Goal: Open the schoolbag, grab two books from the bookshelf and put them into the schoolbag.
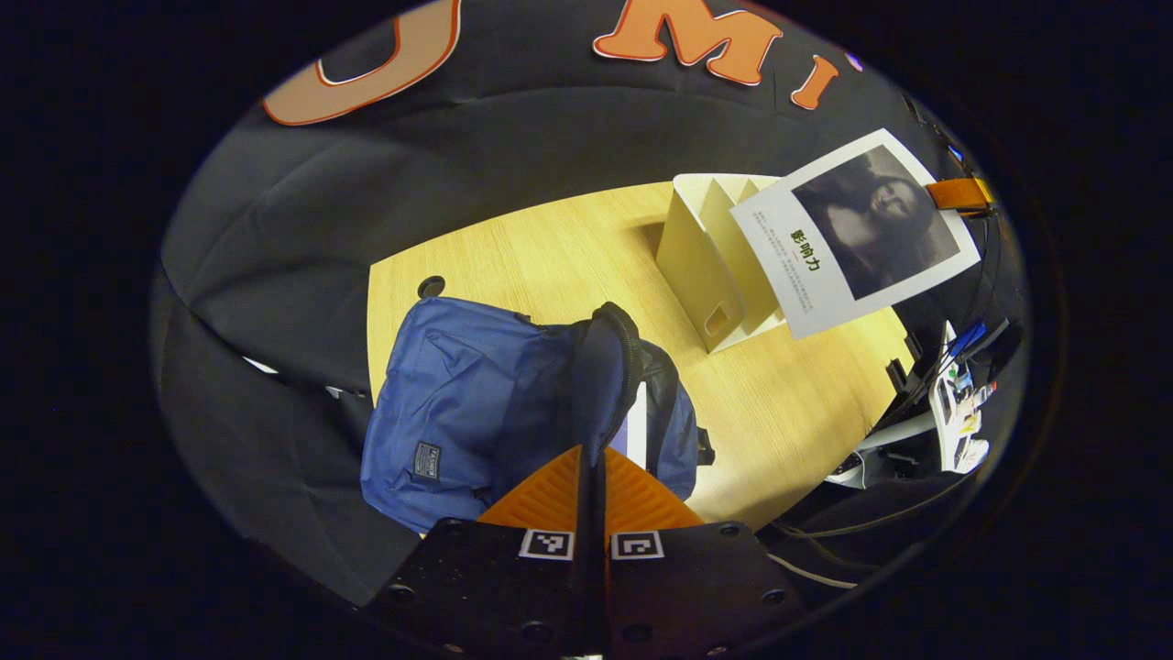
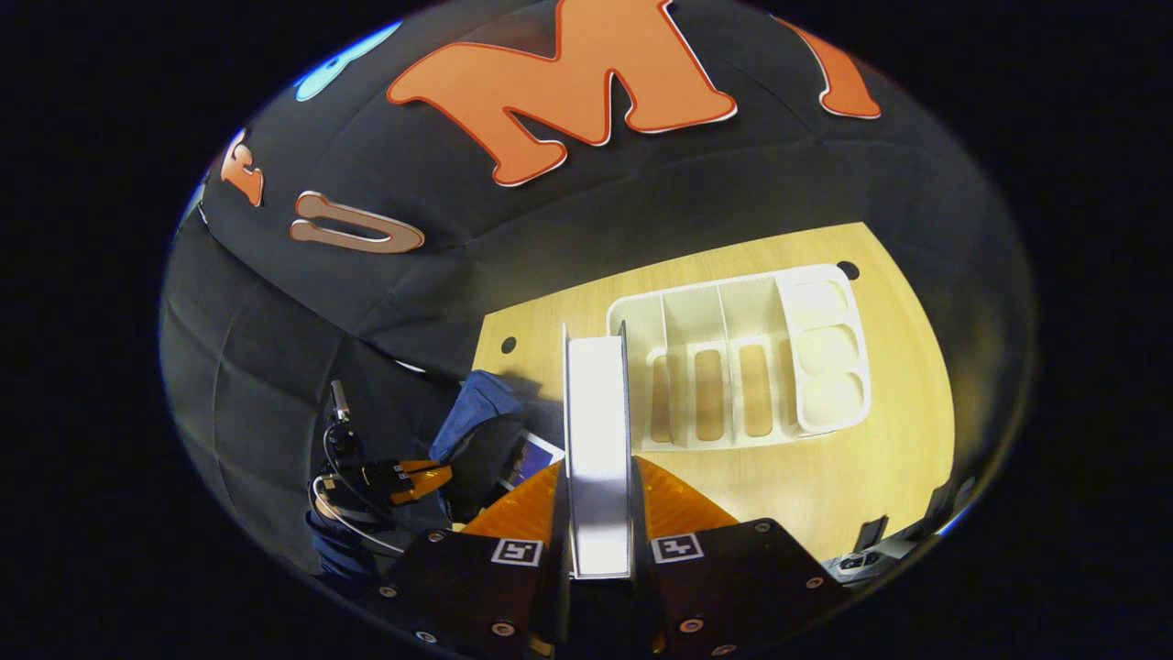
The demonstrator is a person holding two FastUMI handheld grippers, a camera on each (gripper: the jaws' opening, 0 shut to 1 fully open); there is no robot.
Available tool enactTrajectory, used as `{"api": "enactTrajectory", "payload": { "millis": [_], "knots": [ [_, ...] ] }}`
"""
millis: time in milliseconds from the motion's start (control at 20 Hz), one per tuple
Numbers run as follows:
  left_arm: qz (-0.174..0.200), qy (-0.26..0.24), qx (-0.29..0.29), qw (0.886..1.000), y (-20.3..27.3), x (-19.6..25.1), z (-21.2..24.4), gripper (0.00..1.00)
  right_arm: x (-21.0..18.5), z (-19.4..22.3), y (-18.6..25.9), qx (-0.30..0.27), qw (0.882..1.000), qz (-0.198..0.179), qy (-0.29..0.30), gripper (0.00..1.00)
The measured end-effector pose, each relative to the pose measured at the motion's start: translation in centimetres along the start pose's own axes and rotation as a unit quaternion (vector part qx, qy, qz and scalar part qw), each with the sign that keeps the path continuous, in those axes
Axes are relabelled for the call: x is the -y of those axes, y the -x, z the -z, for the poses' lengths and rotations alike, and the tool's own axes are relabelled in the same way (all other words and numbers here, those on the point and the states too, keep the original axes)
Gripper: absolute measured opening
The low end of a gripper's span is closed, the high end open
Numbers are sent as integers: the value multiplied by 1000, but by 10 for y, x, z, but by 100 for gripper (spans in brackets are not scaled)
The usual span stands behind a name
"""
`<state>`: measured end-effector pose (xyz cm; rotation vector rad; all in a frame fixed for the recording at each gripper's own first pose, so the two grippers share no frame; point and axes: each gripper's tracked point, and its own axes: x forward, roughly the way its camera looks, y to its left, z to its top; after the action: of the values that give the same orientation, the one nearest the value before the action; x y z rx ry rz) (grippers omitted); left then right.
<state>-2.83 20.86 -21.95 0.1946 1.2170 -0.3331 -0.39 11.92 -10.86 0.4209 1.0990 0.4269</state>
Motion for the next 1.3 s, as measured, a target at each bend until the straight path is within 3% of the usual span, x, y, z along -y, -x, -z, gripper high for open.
{"api": "enactTrajectory", "payload": {
  "millis": [250, 450, 800, 1300],
  "knots": [
    [-12, -15, 3, 1000, 11, -1, -12, 1, -28, 35, -29, -6, 998, -68, -19, 28],
    [-18, -17, 5, 1000, 17, 1, -18, 1, -43, 74, -58, -37, 994, -91, -50, 28],
    [-27, -19, 7, 999, 26, 3, -25, 1, -60, 115, -116, -55, 987, -107, -108, 27],
    [-24, -22, 9, 999, 30, 7, -27, 1, -104, 135, -185, -40, 984, -119, -125, 27]
  ]
}}
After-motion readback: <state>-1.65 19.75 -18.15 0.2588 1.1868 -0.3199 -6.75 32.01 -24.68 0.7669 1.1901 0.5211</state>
